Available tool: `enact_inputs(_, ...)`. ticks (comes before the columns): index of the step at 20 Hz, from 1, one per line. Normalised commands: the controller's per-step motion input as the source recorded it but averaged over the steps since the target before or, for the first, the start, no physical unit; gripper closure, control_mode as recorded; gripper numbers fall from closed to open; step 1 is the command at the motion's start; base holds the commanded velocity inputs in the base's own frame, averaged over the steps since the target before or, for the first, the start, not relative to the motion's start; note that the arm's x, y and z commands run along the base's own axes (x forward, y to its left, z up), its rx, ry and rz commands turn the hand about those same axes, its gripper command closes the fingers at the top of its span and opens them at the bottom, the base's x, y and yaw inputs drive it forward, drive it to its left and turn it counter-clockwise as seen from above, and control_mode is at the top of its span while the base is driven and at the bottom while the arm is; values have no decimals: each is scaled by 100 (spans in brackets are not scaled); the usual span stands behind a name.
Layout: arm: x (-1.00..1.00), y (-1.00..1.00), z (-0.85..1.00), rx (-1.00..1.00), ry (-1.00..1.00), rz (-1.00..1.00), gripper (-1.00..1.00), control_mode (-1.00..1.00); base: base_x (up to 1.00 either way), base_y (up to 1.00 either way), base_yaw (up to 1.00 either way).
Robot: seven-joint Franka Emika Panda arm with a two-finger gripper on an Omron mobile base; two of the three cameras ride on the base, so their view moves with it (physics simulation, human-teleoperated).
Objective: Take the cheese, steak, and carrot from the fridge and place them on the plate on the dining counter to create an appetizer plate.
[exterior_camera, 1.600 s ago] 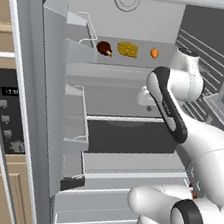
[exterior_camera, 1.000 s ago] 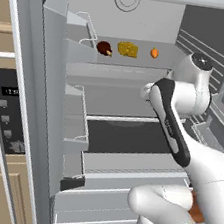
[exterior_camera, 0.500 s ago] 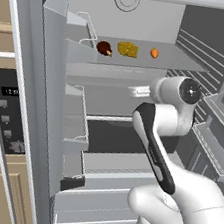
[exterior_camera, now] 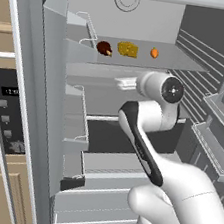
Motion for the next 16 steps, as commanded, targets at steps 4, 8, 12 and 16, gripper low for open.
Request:
enact_inputs(4,16,24,36,0,0,0,-100,-100,0,0,0)
enact_inputs(8,3,9,35,0,0,0,-100,-100,0,0,0)
enact_inputs(12,0,1,26,0,0,0,-100,-100,0,0,0)
enact_inputs(16,3,0,15,0,0,0,-100,-100,0,0,0)
